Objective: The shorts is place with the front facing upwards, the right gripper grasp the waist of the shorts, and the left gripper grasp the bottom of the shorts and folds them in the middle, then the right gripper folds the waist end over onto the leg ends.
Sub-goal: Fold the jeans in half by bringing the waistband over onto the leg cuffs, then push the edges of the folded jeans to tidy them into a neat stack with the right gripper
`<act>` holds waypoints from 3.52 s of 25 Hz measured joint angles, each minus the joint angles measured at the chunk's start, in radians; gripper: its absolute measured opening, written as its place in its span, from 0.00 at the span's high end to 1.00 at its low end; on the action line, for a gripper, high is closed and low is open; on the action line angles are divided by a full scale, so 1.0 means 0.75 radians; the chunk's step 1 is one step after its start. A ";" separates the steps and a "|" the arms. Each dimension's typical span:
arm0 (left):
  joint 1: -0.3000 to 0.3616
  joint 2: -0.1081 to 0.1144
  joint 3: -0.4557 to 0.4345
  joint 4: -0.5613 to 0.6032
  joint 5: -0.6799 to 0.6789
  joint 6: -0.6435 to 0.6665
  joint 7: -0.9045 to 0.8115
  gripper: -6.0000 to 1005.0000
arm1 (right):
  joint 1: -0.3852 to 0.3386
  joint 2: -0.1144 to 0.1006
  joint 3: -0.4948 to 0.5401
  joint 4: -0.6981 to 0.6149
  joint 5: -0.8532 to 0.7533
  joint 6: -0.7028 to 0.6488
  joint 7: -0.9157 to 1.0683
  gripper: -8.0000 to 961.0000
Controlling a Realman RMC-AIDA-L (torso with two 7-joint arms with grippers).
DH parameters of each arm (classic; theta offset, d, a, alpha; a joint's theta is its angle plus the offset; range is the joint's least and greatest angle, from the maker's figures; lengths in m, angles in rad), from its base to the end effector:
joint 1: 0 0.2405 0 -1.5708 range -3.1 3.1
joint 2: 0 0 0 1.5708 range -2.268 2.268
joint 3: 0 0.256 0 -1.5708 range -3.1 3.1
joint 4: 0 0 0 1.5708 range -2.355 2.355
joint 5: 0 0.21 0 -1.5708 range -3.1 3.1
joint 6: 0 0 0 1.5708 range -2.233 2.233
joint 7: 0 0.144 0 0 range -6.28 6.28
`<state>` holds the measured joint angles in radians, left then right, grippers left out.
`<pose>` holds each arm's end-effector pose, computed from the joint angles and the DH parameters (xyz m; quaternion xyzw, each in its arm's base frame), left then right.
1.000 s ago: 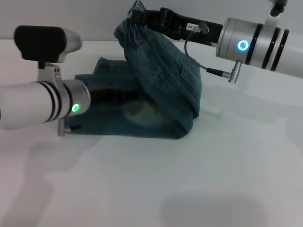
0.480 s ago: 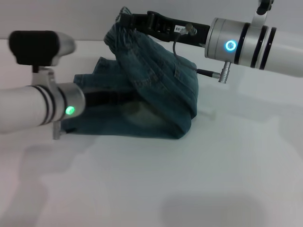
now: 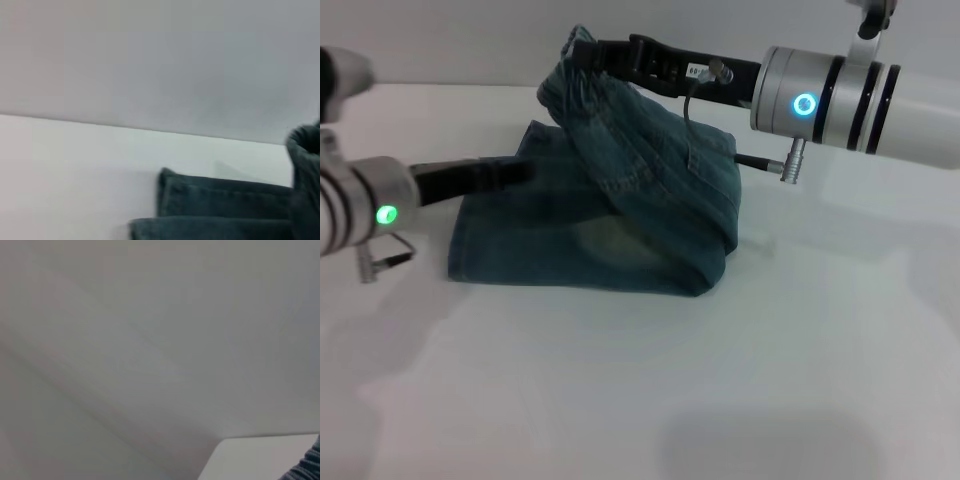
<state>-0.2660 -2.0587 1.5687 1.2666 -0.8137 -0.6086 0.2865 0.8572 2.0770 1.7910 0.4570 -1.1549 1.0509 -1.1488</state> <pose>-0.2433 0.3733 -0.0032 -0.7700 -0.4852 -0.1382 0.3906 0.1108 0.4189 -0.0605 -0.8053 0.4581 0.3743 0.0390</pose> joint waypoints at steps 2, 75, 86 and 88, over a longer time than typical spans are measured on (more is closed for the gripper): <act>0.023 0.000 -0.050 0.024 0.006 -0.035 0.000 0.17 | 0.003 0.000 -0.014 -0.002 0.000 -0.012 0.000 0.95; 0.060 -0.010 0.779 -0.827 0.001 2.110 -0.294 0.17 | -0.506 0.016 -1.947 0.072 -1.614 -2.706 1.555 0.62; 0.072 -0.010 0.788 -0.840 0.001 2.120 -0.309 0.17 | -0.493 0.018 -1.933 -0.022 -1.580 -2.571 1.644 0.98; 0.075 -0.009 0.793 -0.840 0.001 2.124 -0.309 0.17 | -0.489 0.018 -1.923 -0.053 -1.579 -2.570 1.677 0.98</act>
<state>-0.2101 -2.0658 2.1634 0.6365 -0.8130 0.9844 0.0551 0.4904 2.0903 0.3486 0.4176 -2.3391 -0.8768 0.1087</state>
